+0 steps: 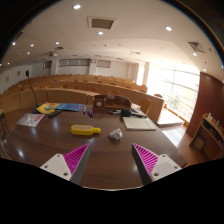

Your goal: Unplug charger

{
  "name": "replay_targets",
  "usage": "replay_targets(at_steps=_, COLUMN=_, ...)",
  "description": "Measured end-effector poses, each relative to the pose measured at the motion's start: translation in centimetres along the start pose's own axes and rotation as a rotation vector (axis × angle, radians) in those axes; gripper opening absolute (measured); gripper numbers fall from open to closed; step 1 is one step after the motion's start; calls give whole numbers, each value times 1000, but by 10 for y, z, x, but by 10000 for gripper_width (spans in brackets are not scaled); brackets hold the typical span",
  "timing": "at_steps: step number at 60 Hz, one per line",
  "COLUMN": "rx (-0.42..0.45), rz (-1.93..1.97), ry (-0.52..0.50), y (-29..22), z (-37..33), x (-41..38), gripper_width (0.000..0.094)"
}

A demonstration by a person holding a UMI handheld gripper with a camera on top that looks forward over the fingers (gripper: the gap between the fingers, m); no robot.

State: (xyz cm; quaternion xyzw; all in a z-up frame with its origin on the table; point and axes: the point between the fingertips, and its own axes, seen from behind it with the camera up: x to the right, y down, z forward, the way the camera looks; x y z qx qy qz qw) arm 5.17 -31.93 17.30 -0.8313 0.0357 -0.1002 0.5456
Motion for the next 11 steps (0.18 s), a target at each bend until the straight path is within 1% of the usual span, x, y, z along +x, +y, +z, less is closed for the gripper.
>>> replay_targets(at_steps=11, rx=11, rz=-14, ry=20, y=0, z=-27, x=6, gripper_width=846)
